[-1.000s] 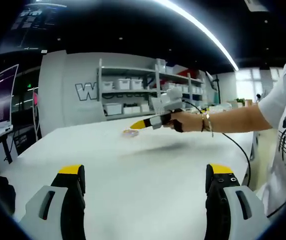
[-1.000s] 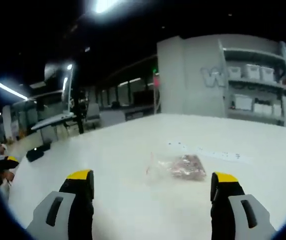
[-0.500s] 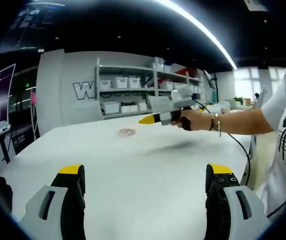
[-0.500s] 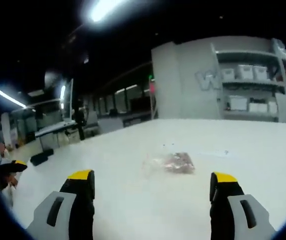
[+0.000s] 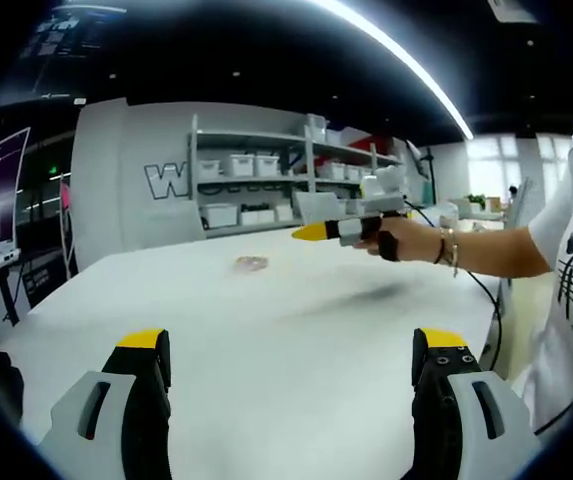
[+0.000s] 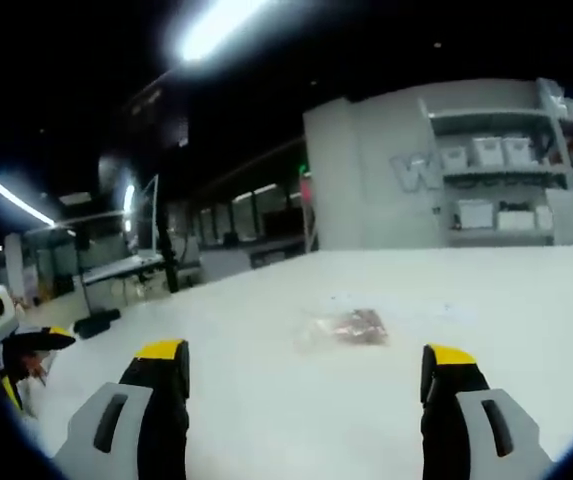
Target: Open the resealable bag by pulling the two sides of the seal apart until the entire bag opening is separated and visibly accessible.
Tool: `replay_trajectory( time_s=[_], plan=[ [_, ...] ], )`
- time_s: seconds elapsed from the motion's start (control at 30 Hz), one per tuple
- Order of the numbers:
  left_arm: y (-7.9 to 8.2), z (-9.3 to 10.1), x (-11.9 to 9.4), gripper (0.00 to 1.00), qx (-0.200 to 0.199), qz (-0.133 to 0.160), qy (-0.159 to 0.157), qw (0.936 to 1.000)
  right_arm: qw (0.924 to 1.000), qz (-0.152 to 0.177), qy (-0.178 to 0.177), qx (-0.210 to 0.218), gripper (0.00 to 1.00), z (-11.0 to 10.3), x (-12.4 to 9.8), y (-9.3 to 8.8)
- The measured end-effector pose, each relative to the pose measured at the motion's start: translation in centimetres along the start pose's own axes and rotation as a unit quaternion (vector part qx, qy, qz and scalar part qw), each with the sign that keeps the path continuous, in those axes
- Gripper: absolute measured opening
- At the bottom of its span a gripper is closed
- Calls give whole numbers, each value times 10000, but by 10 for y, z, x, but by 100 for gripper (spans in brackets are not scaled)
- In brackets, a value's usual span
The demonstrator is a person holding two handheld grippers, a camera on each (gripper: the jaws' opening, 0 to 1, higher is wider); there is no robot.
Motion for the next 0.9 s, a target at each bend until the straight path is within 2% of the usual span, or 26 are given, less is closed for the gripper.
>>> replay_trajectory(
  time_s=[0.17, 0.47, 0.9],
  plan=[
    [-1, 0, -1, 100, -11, 9, 9, 10000, 9998, 82, -58, -187, 96, -7, -13, -3],
    [-2, 2, -2, 100, -13, 16, -14, 10000, 9998, 177, -84, -95, 94, -5, -34, -5],
    [-9, 5, -1, 100, -76, -5, -78, 9999, 9984, 551, -153, -26, 94, -6, -72, -4]
  ],
)
Point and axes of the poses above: the point that each gripper's makers call its tool centre point, and the gripper's own axes: x roughly forward along the fingers, z roughly to its right, y roughly out of its top, the point moved 6 cm from there along -x, roughly backward along the fingers, and after that the axes turned 11 degrees about x, right-handed, at the moved point
